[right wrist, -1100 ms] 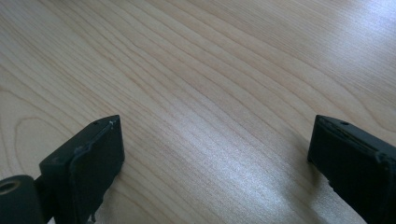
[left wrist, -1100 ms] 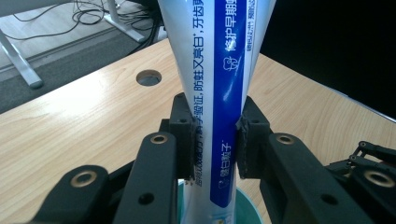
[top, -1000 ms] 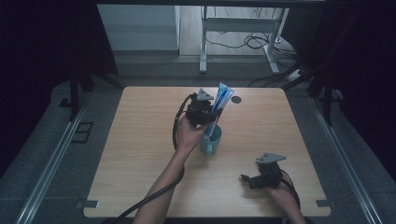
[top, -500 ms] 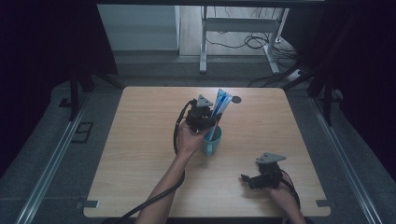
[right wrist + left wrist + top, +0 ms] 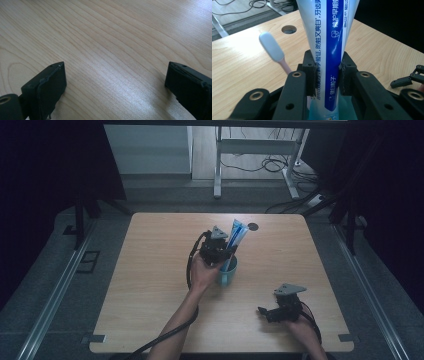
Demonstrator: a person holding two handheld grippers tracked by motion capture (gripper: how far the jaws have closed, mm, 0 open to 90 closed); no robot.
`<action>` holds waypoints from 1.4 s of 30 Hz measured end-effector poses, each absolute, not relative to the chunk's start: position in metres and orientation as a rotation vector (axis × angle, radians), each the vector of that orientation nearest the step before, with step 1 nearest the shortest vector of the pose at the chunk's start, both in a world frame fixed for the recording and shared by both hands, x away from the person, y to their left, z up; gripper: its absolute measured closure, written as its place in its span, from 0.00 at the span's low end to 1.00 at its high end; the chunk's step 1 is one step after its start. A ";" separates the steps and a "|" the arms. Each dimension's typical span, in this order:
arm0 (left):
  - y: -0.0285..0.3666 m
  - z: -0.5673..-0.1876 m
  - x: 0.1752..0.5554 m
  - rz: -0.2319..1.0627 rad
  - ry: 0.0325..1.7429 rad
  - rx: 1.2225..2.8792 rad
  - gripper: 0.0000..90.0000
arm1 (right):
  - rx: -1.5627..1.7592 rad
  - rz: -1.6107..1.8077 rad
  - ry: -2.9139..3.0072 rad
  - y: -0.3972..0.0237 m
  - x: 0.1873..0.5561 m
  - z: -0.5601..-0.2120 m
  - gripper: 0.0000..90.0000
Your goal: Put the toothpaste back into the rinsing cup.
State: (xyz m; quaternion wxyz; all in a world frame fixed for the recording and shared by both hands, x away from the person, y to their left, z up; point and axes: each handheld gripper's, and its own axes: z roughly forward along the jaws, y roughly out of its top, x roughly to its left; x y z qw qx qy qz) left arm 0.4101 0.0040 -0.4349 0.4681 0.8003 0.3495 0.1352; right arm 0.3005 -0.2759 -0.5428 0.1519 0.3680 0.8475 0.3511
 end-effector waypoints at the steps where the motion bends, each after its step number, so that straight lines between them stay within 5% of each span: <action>1: 0.004 -0.436 0.410 0.331 0.857 1.965 0.80 | 1.056 1.007 2.432 -0.276 0.300 -0.543 0.04; 42: 0.007 -0.451 0.410 0.248 0.878 2.034 0.77 | 1.058 1.008 2.430 -0.276 0.300 -0.543 0.04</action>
